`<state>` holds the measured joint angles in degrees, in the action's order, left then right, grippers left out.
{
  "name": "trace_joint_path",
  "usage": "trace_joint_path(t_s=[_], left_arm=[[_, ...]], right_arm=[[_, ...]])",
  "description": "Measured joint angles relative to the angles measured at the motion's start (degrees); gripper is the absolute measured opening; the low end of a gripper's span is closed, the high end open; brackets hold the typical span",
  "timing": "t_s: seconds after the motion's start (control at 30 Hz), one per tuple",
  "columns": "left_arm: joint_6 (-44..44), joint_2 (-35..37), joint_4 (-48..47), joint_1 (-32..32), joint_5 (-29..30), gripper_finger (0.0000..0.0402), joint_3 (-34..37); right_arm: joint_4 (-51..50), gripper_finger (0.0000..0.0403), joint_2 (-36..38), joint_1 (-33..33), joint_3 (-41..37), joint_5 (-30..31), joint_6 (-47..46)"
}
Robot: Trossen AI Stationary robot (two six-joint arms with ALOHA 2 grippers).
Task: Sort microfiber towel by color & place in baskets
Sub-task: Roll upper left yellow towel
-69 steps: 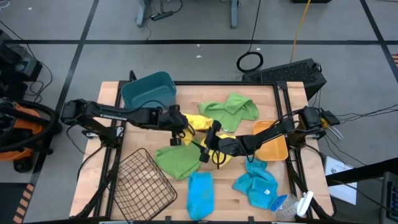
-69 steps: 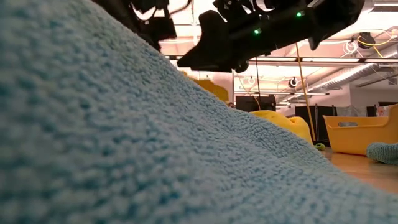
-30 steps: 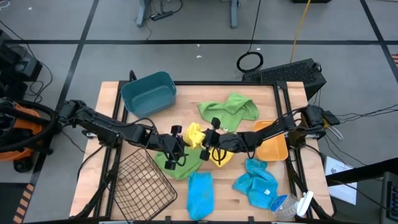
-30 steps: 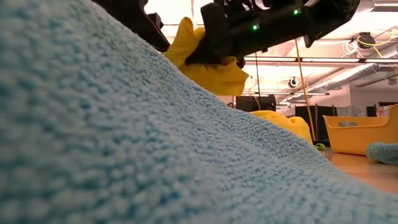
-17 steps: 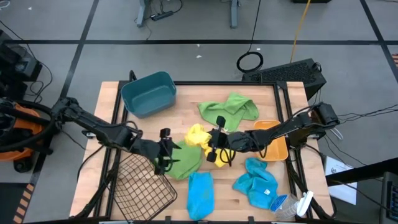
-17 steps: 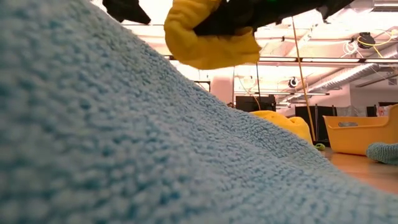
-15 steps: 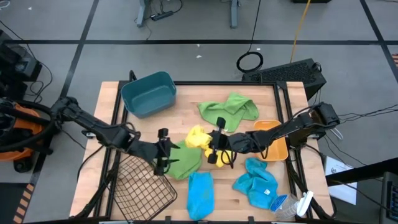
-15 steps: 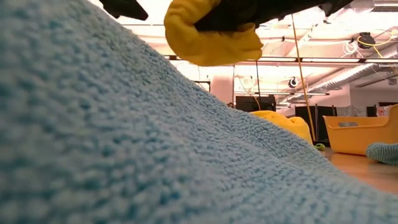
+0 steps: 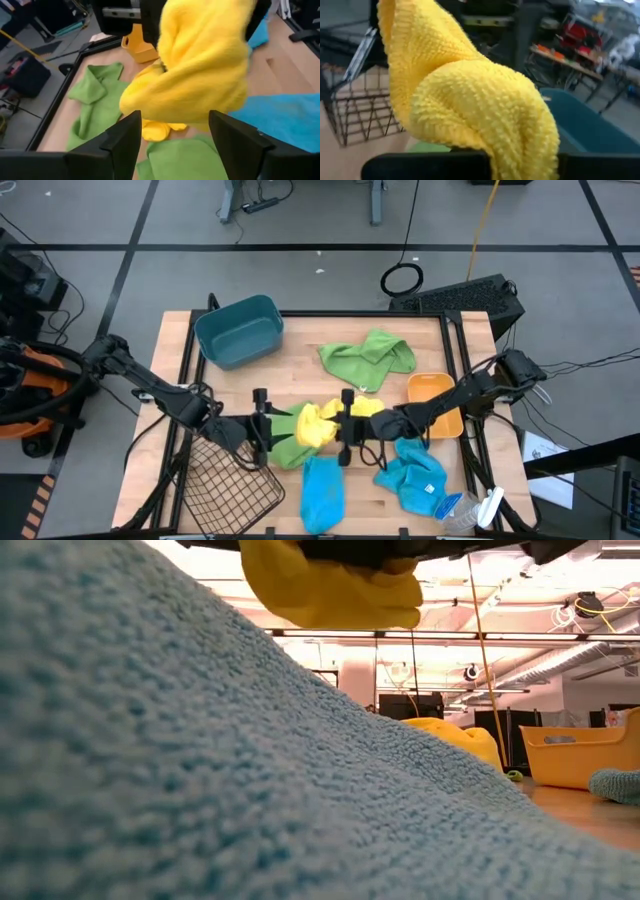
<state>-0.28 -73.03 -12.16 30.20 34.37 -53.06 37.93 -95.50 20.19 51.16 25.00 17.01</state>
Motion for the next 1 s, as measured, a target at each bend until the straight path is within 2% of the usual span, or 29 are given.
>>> trace_joint_path(t_s=[0.17, 0.23, 0.37, 0.43, 0.5, 0.63, 0.87, 1.0], left_arm=[[1.22, -0.53, 5.30, -0.09, -1.16, 0.0238, 0.02], [1.95, -0.69, 8.09, -0.07, -4.99, 0.0238, 0.02], [3.24, -3.35, 12.50, -0.07, -16.59, 0.0238, 0.00], [5.81, -5.30, 14.69, -0.05, -18.26, 0.0238, 0.02], [7.82, -6.62, 17.12, -0.09, -17.71, 0.0238, 0.01], [11.53, -7.23, 19.49, -0.14, -11.44, 0.0238, -1.17], [11.15, -7.99, 19.26, -0.15, -14.64, 0.0238, -1.38], [11.72, -10.64, 19.03, -0.83, -9.81, 0.0238, -1.36]], right_arm=[[-1.78, 0.0025, 0.00, 3.52, -0.02, 0.42, 9.78], [-1.48, 0.0027, 0.00, 4.69, -0.02, 0.33, 12.67], [-0.62, 0.0027, 0.00, 5.92, -0.02, 0.45, 17.66], [-0.48, 0.0027, 0.02, 6.18, -0.02, 0.48, 19.64], [-0.55, 0.0028, 0.02, 6.23, -0.02, 0.48, 20.20], [-0.50, 0.0029, 0.02, 6.22, -0.02, 0.48, 19.89], [-0.47, 0.0029, 0.02, 6.22, -0.02, 0.46, 20.11], [-0.32, 0.0029, 0.02, 6.22, -0.02, 0.50, 20.11]])
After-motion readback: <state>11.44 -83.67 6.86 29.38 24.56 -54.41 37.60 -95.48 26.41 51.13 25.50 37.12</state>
